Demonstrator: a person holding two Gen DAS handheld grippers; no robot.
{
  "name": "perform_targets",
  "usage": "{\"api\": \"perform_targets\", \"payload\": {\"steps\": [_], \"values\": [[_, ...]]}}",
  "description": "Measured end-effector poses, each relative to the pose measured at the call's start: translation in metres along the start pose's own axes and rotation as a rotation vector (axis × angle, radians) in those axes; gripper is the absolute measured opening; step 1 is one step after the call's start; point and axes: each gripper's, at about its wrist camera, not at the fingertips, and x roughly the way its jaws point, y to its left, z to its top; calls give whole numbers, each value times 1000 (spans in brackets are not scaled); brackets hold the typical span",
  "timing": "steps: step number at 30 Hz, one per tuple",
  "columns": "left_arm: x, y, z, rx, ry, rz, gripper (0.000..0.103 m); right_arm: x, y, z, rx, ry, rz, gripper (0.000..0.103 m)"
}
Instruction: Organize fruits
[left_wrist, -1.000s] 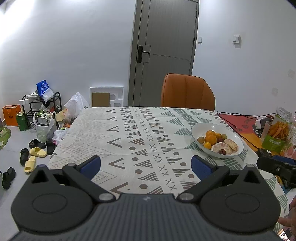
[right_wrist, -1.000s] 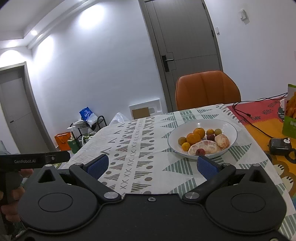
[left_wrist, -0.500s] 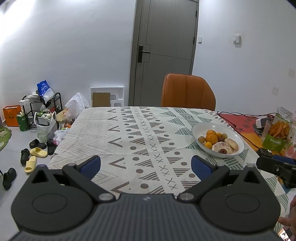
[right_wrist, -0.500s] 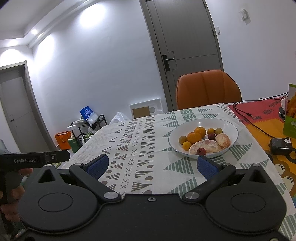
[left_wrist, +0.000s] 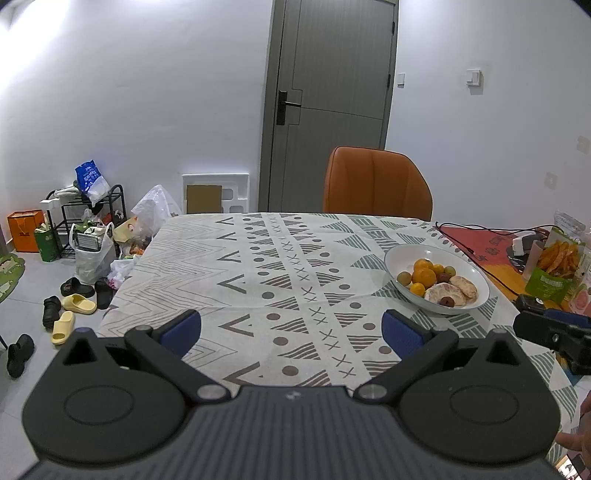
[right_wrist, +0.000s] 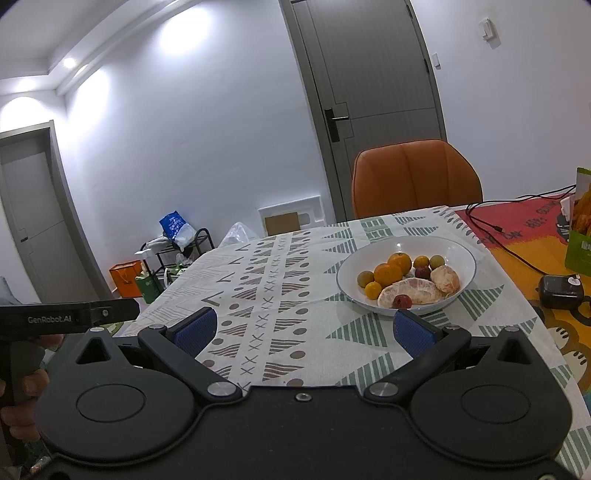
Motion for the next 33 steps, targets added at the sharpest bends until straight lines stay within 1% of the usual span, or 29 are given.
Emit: {"api": "perform_targets", "payload": {"steps": [33], "values": [[5,-8,-1,24,23,-1,103,8,-9,-7,24,21,-15,103]]}}
